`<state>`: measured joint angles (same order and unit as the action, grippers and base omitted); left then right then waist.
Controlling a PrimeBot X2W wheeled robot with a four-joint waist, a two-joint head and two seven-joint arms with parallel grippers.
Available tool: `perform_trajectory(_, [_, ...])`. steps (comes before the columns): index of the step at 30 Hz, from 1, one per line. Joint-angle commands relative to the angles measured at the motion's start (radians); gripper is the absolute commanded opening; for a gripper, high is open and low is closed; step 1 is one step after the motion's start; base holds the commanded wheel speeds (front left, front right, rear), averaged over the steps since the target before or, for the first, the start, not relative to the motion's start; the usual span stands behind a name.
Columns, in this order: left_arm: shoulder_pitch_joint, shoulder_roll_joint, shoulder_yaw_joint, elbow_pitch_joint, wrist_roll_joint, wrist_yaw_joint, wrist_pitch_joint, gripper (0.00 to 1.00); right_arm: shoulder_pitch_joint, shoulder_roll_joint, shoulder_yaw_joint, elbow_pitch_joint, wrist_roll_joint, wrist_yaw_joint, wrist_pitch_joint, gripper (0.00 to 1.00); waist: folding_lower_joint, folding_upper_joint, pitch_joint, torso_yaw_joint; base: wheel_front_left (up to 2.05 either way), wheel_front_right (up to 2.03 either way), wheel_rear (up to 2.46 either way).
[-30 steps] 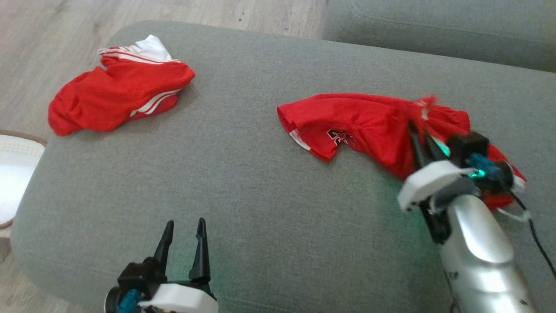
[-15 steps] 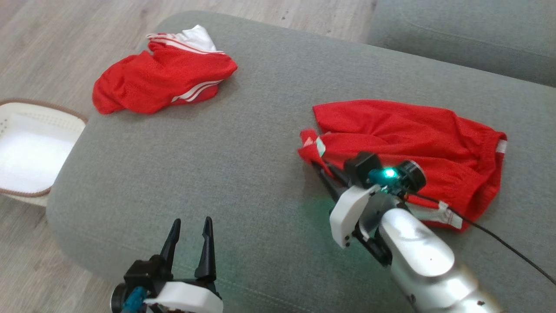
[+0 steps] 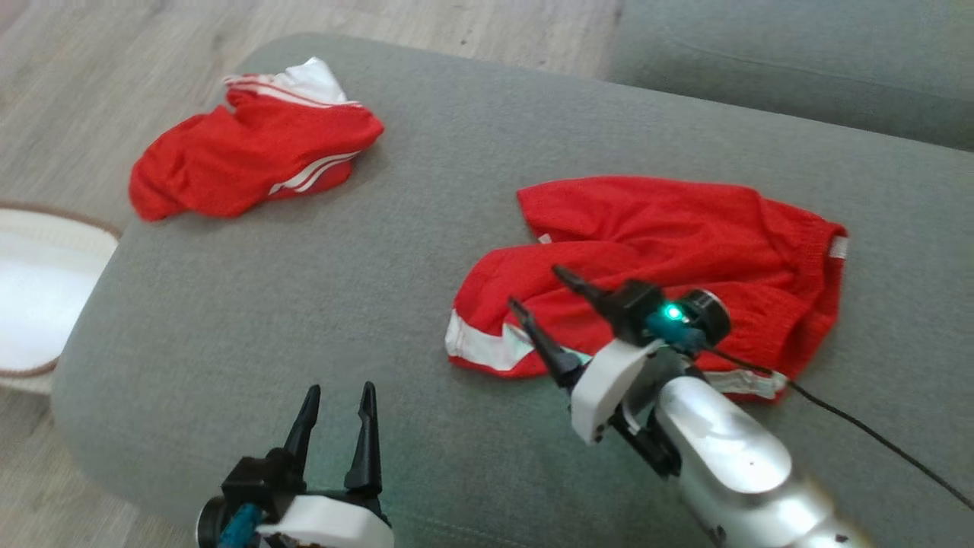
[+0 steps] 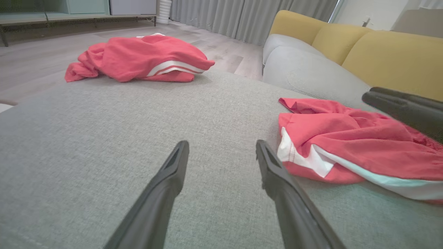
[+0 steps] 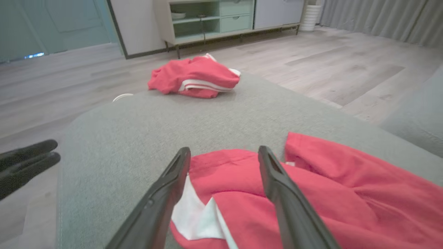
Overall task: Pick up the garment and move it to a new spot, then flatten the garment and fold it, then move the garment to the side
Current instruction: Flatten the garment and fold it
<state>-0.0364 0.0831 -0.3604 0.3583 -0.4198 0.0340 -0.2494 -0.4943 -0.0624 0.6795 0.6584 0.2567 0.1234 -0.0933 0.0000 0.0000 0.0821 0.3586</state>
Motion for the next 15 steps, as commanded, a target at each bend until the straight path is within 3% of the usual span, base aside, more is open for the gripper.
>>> perform_trajectory(1, [-0.026, 0.003, 0.02, -0.028, 0.014, -0.003, -0.012, 1.0, 0.015, 0.012, -0.04, -0.043, -0.001, 0.007, -0.04, 1.0, 0.0, 0.0, -0.024, -0.039, 0.0, 0.0, 0.0])
perform_trajectory(15, [-0.068, 0.017, 0.012, -0.043, 0.019, 0.007, 0.006, 1.0, 0.22, 0.012, -0.448, -0.15, -0.138, 0.007, -0.15, 1.0, 0.0, 0.0, -0.093, -0.191, 0.0, 0.0, 0.0])
